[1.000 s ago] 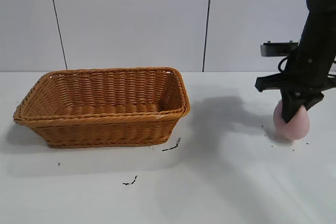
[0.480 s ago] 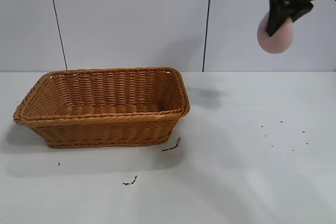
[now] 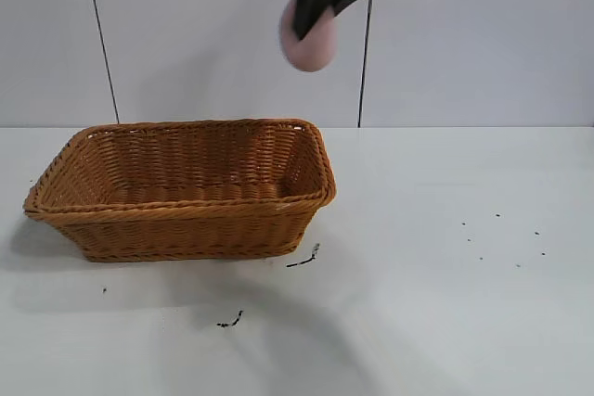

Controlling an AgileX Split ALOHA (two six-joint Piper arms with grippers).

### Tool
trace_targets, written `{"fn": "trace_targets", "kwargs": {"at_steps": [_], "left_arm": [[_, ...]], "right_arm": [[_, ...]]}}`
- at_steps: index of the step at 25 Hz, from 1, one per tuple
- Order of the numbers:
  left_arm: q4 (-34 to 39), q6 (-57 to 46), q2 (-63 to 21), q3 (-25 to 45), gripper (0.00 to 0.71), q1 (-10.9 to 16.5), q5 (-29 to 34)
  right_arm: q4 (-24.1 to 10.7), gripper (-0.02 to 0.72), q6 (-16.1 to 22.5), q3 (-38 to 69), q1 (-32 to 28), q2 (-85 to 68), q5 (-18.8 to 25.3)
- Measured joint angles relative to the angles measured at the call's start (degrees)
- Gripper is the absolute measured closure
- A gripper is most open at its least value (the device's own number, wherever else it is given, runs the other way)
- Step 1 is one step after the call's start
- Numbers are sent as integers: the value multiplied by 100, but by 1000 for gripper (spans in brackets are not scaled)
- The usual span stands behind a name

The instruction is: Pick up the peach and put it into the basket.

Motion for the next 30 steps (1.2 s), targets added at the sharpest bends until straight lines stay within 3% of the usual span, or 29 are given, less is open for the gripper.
{"fn": "trace_targets", "kwargs": {"at_steps": [4, 8, 10, 11, 15, 17, 22, 30], "left_arm": [[0, 0, 0, 0, 18, 0, 0], [0, 0, 0, 0, 18, 0, 0], [0, 0, 0, 0, 18, 0, 0], [0, 0, 0, 0, 18, 0, 0], [0, 0, 0, 0, 18, 0, 0], [0, 0, 0, 0, 18, 0, 0], [0, 0, 0, 0, 18, 0, 0], [0, 0, 0, 0, 18, 0, 0]], "right_arm": [[1, 678, 1, 0, 83, 541, -496], [-77, 669, 1, 0, 83, 794, -546], [-116, 611, 1, 0, 72, 794, -551], [-140, 545, 1, 0, 72, 782, -551], [-176, 134, -16, 0, 72, 681, -526], [-187, 57, -29, 0, 72, 598, -483], [-340, 15, -40, -92, 72, 386, -217], [-200, 14, -40, -745, -415, 127, 14]]}}
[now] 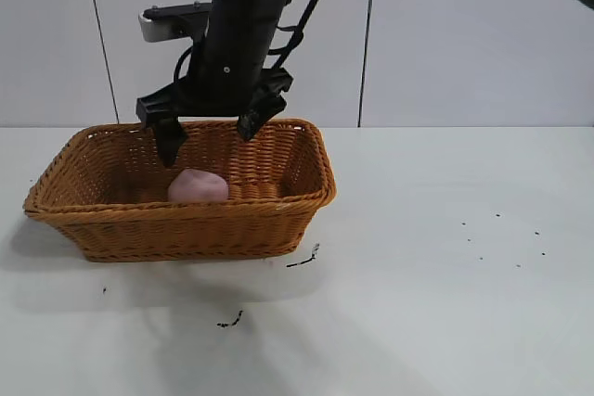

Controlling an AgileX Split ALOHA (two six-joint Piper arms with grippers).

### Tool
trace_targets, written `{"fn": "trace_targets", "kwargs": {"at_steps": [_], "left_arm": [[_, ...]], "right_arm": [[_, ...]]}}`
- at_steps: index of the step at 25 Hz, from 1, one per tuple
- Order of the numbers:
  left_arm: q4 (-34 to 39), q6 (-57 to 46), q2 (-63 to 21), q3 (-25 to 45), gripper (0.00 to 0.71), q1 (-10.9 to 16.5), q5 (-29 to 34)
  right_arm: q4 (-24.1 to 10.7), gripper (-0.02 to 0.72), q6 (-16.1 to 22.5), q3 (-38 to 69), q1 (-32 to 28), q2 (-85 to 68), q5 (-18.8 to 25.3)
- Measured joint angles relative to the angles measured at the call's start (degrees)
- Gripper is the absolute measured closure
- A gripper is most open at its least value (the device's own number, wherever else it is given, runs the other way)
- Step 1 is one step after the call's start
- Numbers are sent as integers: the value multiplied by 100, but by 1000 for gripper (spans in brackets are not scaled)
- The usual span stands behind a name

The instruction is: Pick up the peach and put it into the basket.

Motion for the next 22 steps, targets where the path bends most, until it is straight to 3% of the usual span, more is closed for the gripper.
{"fn": "trace_targets", "kwargs": {"at_steps": [14, 22], "left_arm": [[0, 0, 0, 0, 18, 0, 0], [0, 0, 0, 0, 18, 0, 0]], "right_arm": [[-5, 14, 42, -94, -2473, -37, 749], [-24, 14, 43, -100, -2975, -376, 1195]]}}
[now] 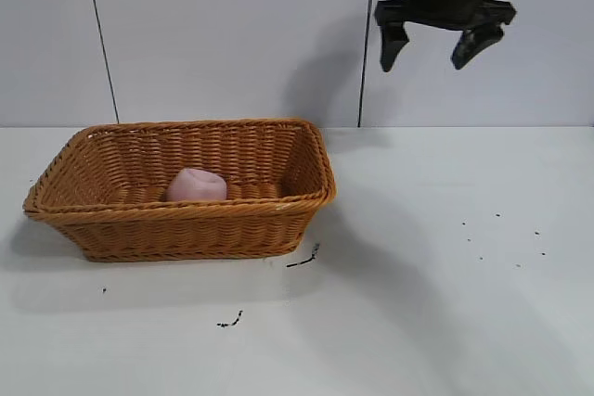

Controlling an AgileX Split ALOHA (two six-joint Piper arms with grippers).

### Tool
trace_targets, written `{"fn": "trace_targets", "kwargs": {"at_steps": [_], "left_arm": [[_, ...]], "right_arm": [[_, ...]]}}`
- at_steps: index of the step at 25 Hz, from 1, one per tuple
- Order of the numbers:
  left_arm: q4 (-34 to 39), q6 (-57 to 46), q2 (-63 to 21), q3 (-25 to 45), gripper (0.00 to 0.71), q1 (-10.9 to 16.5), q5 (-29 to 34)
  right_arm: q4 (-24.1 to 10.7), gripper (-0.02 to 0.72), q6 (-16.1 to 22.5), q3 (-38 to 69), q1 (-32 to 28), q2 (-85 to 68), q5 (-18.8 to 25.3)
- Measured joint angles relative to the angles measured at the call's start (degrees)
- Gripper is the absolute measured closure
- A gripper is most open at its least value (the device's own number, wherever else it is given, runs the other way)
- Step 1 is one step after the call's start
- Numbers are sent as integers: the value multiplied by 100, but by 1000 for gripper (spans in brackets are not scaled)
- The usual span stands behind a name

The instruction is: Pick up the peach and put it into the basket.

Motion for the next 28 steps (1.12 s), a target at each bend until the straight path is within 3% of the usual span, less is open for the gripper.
{"fn": "trace_targets", "kwargs": {"at_steps": [4, 12, 28], "left_arm": [[0, 0, 0, 0, 18, 0, 0], [0, 0, 0, 0, 18, 0, 0], [0, 0, 0, 0, 18, 0, 0]], "right_arm": [[-31, 14, 0, 87, -5, -206, 362], [-42, 14, 0, 1626, -5, -1416, 424], [-42, 14, 0, 7803, -5, -6810, 342]]}}
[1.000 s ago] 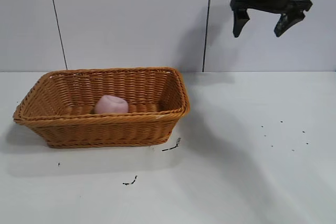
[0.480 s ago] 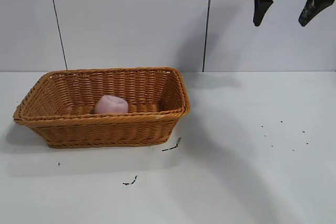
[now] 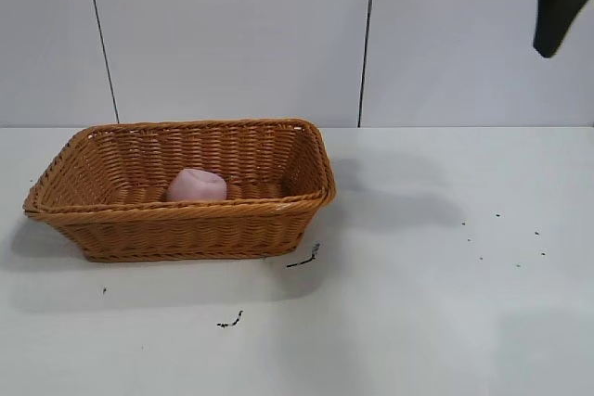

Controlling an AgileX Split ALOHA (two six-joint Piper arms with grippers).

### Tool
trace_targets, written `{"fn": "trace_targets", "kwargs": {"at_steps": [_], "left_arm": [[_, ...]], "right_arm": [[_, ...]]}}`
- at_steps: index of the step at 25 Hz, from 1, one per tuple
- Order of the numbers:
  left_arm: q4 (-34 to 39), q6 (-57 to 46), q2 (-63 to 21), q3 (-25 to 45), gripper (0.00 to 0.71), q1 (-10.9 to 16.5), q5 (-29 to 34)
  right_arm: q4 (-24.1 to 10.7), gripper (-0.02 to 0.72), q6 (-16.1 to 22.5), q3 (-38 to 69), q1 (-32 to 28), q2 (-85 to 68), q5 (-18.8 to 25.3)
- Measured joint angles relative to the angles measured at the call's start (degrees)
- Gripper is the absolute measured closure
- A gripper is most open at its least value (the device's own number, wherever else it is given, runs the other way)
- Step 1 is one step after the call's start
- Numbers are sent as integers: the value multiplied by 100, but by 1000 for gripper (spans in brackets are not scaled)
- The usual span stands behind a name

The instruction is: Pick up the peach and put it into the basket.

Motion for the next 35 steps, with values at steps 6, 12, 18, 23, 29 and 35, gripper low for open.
{"fn": "trace_targets", "kwargs": {"at_steps": [6, 12, 18, 23, 29, 35], "left_arm": [[0, 0, 0, 0, 18, 0, 0], [0, 0, 0, 0, 18, 0, 0], [0, 0, 0, 0, 18, 0, 0], [0, 0, 0, 0, 18, 0, 0], [0, 0, 0, 0, 18, 0, 0], [0, 0, 0, 0, 18, 0, 0]], "right_arm": [[12, 14, 0, 1567, 0, -2440, -796], [16, 14, 0, 2301, 0, -4733, -1084], [10, 14, 65, 2444, 0, -6017, -1067], [-1, 14, 108, 2444, 0, -6421, -1067], [-1, 14, 113, 2449, 0, -6440, -1067], [-1, 14, 115, 2449, 0, -6440, -1067]]}}
